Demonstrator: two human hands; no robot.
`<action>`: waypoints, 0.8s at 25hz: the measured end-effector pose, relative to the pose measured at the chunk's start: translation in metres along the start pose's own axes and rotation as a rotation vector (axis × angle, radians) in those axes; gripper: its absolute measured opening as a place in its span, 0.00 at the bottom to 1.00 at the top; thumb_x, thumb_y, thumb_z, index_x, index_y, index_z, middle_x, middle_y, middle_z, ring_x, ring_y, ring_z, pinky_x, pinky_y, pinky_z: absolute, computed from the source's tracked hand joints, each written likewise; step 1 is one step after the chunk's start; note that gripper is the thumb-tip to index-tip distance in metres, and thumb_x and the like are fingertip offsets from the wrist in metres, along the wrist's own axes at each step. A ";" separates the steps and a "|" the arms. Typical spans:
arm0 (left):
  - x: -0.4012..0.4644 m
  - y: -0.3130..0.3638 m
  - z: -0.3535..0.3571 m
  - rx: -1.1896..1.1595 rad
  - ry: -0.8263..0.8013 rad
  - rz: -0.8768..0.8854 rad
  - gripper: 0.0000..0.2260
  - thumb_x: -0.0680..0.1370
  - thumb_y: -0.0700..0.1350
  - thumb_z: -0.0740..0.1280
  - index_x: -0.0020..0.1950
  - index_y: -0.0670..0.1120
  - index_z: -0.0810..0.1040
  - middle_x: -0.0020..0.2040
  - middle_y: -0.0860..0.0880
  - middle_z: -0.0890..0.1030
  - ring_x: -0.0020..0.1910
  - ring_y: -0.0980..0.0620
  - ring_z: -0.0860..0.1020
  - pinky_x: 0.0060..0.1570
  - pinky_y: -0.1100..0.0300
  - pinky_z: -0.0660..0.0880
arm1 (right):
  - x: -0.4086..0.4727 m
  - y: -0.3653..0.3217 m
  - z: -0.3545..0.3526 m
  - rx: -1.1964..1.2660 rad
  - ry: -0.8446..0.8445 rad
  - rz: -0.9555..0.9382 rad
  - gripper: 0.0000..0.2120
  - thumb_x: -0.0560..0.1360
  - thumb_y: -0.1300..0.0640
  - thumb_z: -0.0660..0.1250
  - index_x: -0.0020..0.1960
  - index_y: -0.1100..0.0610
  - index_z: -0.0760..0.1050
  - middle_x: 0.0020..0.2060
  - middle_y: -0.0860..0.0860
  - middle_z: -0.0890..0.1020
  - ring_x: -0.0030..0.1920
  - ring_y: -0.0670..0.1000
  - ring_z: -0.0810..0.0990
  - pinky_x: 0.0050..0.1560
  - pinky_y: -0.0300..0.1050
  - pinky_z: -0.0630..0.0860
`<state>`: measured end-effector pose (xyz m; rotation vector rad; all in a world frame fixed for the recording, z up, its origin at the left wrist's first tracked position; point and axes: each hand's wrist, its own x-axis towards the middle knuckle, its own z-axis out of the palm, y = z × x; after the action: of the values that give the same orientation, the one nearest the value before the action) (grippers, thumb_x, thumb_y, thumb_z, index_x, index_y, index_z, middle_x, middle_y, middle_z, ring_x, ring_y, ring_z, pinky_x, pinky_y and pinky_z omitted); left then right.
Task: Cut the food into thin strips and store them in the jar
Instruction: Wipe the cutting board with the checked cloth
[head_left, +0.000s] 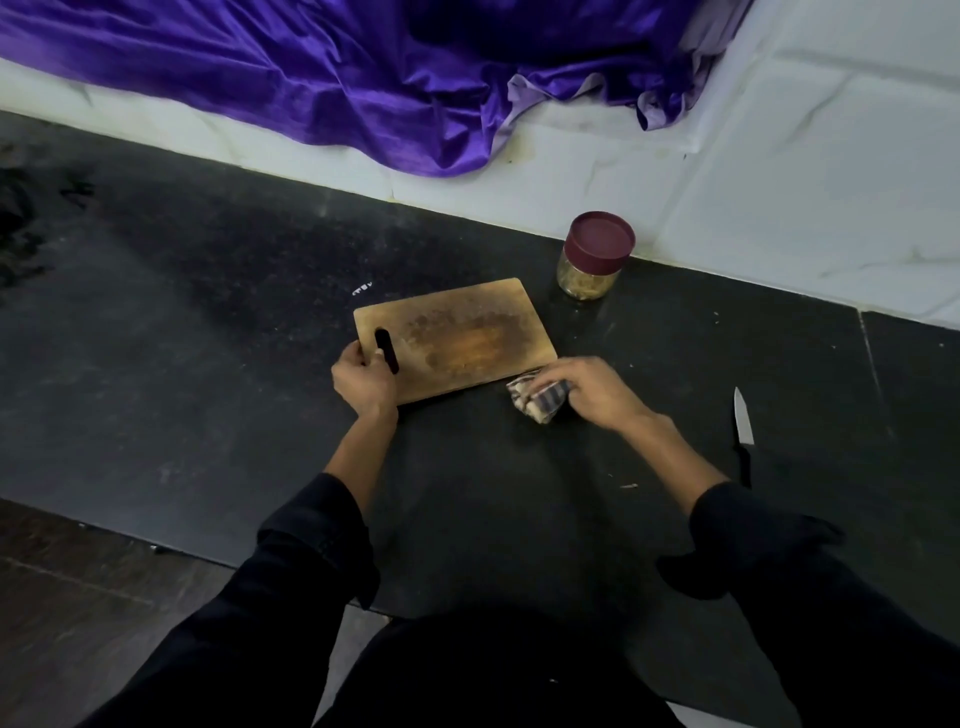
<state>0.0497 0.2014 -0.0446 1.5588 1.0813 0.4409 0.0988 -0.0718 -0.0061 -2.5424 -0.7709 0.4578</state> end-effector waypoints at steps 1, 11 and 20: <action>0.001 0.000 0.001 0.100 0.019 0.029 0.06 0.75 0.35 0.62 0.48 0.40 0.78 0.49 0.43 0.78 0.46 0.47 0.78 0.49 0.52 0.78 | -0.001 0.007 -0.012 0.047 0.062 0.043 0.32 0.65 0.78 0.56 0.56 0.53 0.84 0.59 0.53 0.82 0.61 0.53 0.78 0.61 0.51 0.73; -0.051 0.007 0.042 0.968 -0.412 0.506 0.30 0.77 0.40 0.61 0.77 0.45 0.52 0.77 0.42 0.52 0.76 0.39 0.49 0.71 0.39 0.52 | 0.042 0.042 -0.024 -0.115 0.044 0.319 0.31 0.75 0.71 0.58 0.72 0.47 0.72 0.66 0.55 0.78 0.65 0.59 0.75 0.64 0.55 0.72; -0.075 -0.016 0.060 1.224 -0.506 0.684 0.27 0.82 0.43 0.55 0.78 0.47 0.47 0.78 0.44 0.47 0.76 0.39 0.45 0.71 0.34 0.46 | -0.046 0.029 -0.022 0.067 -0.010 0.388 0.27 0.77 0.71 0.55 0.68 0.49 0.76 0.64 0.54 0.80 0.63 0.54 0.78 0.64 0.45 0.72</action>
<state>0.0512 0.1046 -0.0566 2.9266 0.3156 -0.2840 0.0850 -0.1276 0.0064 -2.6294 -0.2542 0.6070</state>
